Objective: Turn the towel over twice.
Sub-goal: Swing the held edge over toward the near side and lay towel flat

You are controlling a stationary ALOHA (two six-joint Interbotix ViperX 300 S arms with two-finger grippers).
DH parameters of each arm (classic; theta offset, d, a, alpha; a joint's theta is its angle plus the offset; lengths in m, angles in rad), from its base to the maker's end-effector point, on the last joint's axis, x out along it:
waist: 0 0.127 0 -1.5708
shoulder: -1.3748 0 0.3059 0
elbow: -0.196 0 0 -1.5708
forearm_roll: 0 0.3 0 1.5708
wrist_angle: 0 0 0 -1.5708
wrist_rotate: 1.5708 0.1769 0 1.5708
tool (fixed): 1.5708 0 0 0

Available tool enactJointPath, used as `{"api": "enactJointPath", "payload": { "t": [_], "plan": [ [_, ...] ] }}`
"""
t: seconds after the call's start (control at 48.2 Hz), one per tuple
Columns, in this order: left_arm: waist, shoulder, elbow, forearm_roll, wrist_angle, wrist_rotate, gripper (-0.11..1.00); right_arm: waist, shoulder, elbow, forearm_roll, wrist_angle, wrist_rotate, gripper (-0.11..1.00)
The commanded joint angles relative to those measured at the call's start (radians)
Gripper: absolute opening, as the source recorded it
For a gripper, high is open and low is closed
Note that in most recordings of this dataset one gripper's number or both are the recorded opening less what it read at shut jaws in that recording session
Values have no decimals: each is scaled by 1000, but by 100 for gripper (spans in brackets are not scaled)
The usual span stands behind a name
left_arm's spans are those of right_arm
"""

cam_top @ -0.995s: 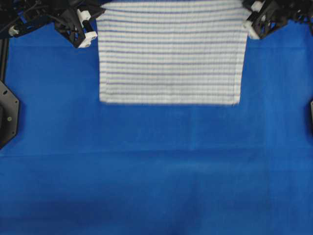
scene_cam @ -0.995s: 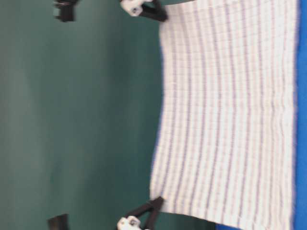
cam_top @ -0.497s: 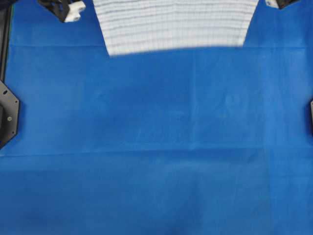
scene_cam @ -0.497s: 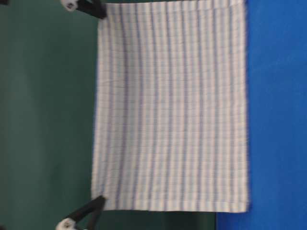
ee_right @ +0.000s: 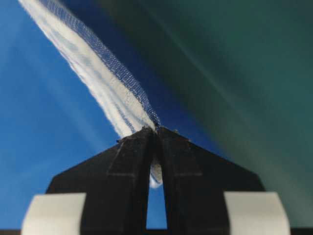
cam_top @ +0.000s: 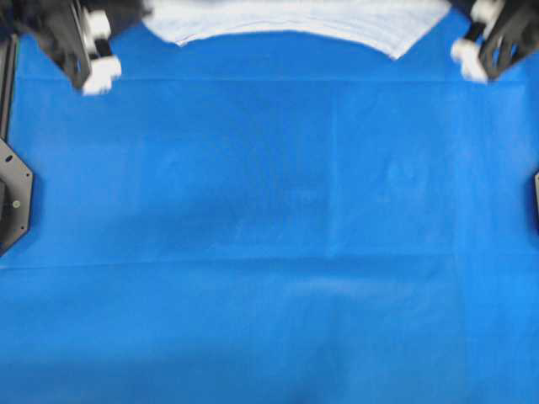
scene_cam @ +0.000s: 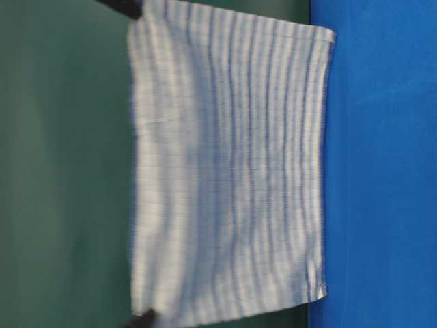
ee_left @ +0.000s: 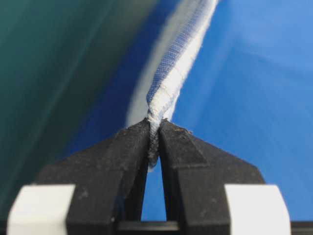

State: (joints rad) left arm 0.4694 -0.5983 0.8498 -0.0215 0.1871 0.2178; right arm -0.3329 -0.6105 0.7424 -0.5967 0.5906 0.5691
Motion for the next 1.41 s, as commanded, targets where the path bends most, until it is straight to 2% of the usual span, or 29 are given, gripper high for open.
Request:
{"api": "enactJointPath", "payload": {
  "t": [0.0, 0.083, 0.352, 0.539, 0.767, 1.057, 1.389],
  "plan": [
    [-48, 6, 28, 0, -6, -11, 5, 49, 2, 17, 15, 3, 17, 8],
    [-81, 17, 66, 0, -6, -58, 5, 95, 9, 55, 31, -6, 52, 8],
    [-255, 40, 147, -2, -9, -112, 5, 250, 38, 160, 37, -83, 201, 8],
    [-362, 94, 196, -3, -55, -206, 5, 357, 103, 212, 37, -146, 311, 8],
    [-462, 207, 236, -3, -153, -318, 5, 433, 232, 227, 35, -206, 403, 8],
    [-552, 319, 225, -2, -209, -334, 5, 518, 327, 215, 37, -279, 476, 8],
    [-626, 357, 195, -3, -209, -336, 5, 620, 351, 202, 37, -279, 557, 8]
  ]
}}
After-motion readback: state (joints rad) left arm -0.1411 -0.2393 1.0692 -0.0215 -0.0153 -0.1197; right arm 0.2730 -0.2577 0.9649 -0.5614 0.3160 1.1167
